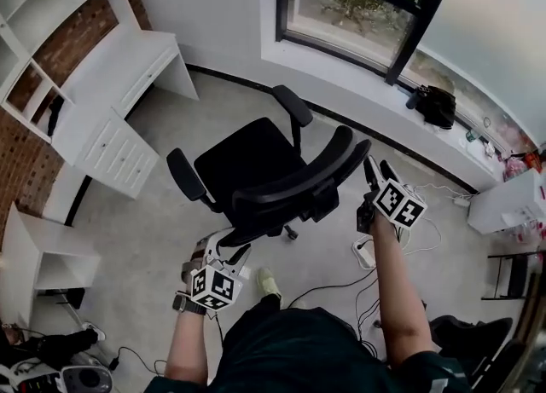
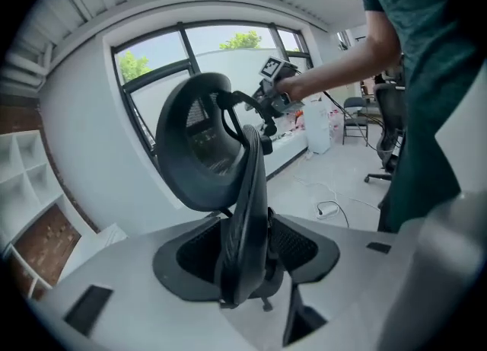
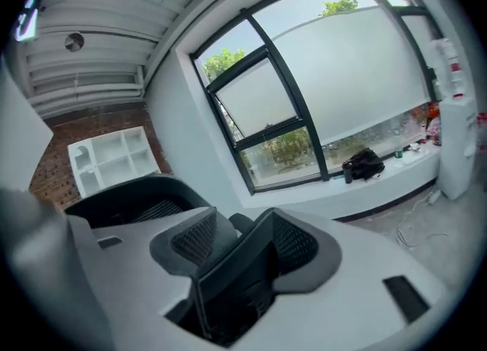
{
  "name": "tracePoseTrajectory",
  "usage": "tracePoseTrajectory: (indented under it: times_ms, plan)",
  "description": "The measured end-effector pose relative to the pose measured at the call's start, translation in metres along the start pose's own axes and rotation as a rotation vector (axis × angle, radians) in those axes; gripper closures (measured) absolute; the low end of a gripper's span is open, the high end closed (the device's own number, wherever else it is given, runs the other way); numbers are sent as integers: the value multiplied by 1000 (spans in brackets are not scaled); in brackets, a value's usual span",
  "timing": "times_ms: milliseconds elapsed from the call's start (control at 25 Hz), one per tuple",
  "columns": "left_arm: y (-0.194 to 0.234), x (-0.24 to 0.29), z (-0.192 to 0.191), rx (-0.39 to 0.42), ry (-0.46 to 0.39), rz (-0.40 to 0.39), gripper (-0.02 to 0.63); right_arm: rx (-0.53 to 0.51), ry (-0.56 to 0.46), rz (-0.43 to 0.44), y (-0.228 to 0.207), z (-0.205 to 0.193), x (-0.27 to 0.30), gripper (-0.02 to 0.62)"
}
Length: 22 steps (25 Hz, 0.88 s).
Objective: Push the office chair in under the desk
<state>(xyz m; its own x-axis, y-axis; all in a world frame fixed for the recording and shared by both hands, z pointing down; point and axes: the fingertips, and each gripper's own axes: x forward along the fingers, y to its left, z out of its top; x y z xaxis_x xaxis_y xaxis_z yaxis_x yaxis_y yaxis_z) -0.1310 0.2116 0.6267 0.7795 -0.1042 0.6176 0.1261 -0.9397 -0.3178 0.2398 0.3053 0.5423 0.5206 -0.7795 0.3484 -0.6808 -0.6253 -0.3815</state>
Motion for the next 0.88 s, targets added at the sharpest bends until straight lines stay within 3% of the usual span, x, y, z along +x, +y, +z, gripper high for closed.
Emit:
tracePoseTrajectory:
  times_ms: [200,280,360,480,680,800,880]
  plan:
    - [-5,20,-24,37,43,-85,405,62,64,-76,-20,-2,67,371]
    - [-7,29,-26,63,35,-89,408,70,89,-113,-29,-2,86,360]
    - [-3,34,-27,78,25,-77,468,66,124,-150,-37,-6,103,354]
    - [-2,37,-25,58,-12,-68,488,56,191,-190,-50,-13,120,348]
    - [-3,39,-20,29,-57,-13,500,50,327,-158,-57,-22,136,339]
    - [-4,40,-21,23,-56,-10,500,2,420,-157,-57,-26,144,339]
    - [-2,39,-22,26,-60,-16,502,26,511,-132,-57,-34,149,337]
